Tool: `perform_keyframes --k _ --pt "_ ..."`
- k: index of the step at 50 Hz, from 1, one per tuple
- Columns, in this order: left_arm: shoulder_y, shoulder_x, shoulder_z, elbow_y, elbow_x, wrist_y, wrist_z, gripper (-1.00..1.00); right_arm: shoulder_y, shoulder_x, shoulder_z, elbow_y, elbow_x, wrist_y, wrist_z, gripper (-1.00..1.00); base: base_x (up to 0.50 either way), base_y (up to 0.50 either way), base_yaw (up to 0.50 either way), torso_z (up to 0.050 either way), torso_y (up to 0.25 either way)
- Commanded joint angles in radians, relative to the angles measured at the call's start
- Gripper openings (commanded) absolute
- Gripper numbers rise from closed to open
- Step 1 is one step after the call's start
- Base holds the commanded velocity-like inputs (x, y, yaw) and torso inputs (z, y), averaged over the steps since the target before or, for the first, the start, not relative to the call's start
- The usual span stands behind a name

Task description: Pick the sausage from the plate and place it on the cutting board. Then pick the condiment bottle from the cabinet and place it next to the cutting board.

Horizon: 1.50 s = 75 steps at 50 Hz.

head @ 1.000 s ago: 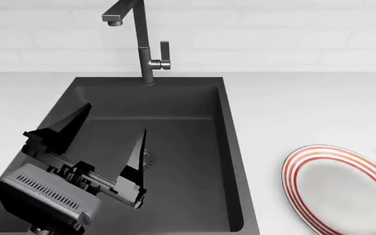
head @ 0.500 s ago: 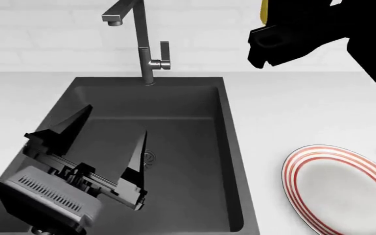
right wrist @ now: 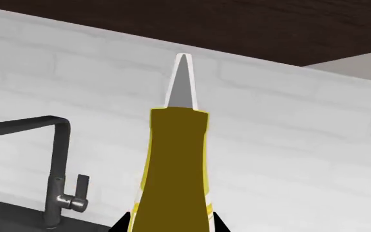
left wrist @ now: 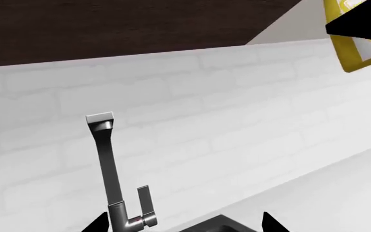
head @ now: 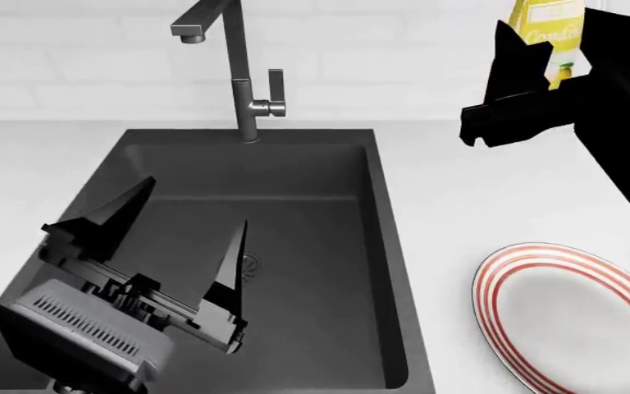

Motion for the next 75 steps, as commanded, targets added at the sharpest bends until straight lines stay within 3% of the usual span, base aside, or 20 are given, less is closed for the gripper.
perform_keyframes --k 1,8,13,31,75 --pt "0.001 -0.004 0.003 0.005 0.004 -0.002 -0.005 1.0 -0.076 0.073 -0.036 0.01 -0.384 0.009 -0.267 -1.0 0.0 0.0 0.0 0.0 0.0" --pt "-0.006 -0.004 0.013 0.002 0.011 -0.006 -0.005 1.0 -0.142 0.158 -0.237 0.07 -0.747 -0.192 -0.452 -1.0 0.0 0.0 0.0 0.0 0.0" --pt "-0.007 -0.005 0.017 -0.001 0.019 -0.006 -0.008 1.0 -0.2 0.173 -0.33 0.132 -0.881 -0.263 -0.461 -1.0 0.0 0.0 0.0 0.0 0.0" --pt "0.005 -0.009 0.02 -0.003 0.033 0.014 -0.012 1.0 -0.332 0.198 -0.201 0.065 -0.747 -0.134 -0.311 -1.0 0.0 0.0 0.0 0.0 0.0" --pt "0.021 -0.028 0.043 0.01 0.064 0.032 -0.014 1.0 -0.53 0.151 -0.208 0.294 -0.918 -0.436 -0.384 -1.0 0.0 0.0 0.0 0.0 0.0"
